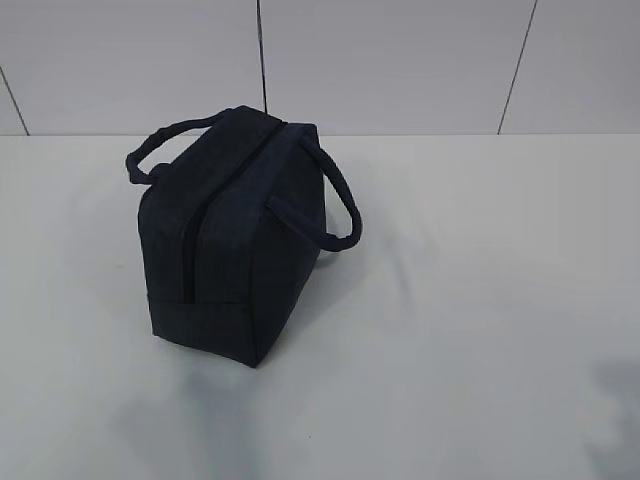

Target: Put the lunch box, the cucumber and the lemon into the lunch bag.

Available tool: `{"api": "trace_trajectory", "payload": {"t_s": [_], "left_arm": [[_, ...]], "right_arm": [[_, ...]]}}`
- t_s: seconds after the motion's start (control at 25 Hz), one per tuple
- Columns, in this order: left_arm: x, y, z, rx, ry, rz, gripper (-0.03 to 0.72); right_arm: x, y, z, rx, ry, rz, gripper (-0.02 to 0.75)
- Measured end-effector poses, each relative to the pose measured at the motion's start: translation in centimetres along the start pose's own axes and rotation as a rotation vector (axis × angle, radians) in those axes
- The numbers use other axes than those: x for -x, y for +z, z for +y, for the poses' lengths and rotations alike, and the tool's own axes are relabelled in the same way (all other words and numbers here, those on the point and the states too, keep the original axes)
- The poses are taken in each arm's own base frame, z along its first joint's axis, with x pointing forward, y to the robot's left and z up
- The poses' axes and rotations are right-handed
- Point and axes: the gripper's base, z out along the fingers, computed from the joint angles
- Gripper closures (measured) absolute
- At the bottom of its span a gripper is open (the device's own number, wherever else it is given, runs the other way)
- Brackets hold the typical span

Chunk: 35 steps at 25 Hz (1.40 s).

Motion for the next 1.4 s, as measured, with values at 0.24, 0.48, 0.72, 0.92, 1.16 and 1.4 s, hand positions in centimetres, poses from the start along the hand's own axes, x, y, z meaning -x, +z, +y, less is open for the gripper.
{"api": "trace_trajectory", "payload": {"t_s": [0.24, 0.48, 0.72, 0.92, 1.16, 1.4], "left_arm": [[0.01, 0.00, 0.00, 0.000, 0.000, -0.002, 0.453], [0.01, 0.00, 0.00, 0.000, 0.000, -0.002, 0.453], [0.02, 0.00, 0.00, 0.002, -0.001, -0.002, 0.453], [0.05, 0.06, -0.03, 0.046, -0.025, -0.001, 0.453], [0.09, 0.13, -0.06, 0.094, -0.051, 0.000, 0.453], [0.09, 0.13, -0.06, 0.094, -0.051, 0.000, 0.453]], "right_arm": [[0.00, 0.00, 0.00, 0.000, 0.000, 0.000, 0.374], [0.00, 0.00, 0.00, 0.000, 0.000, 0.000, 0.374], [0.00, 0.00, 0.00, 0.000, 0.000, 0.000, 0.374], [0.00, 0.00, 0.00, 0.000, 0.000, 0.000, 0.374], [0.00, 0.00, 0.00, 0.000, 0.000, 0.000, 0.374], [0.00, 0.00, 0.00, 0.000, 0.000, 0.000, 0.374]]}}
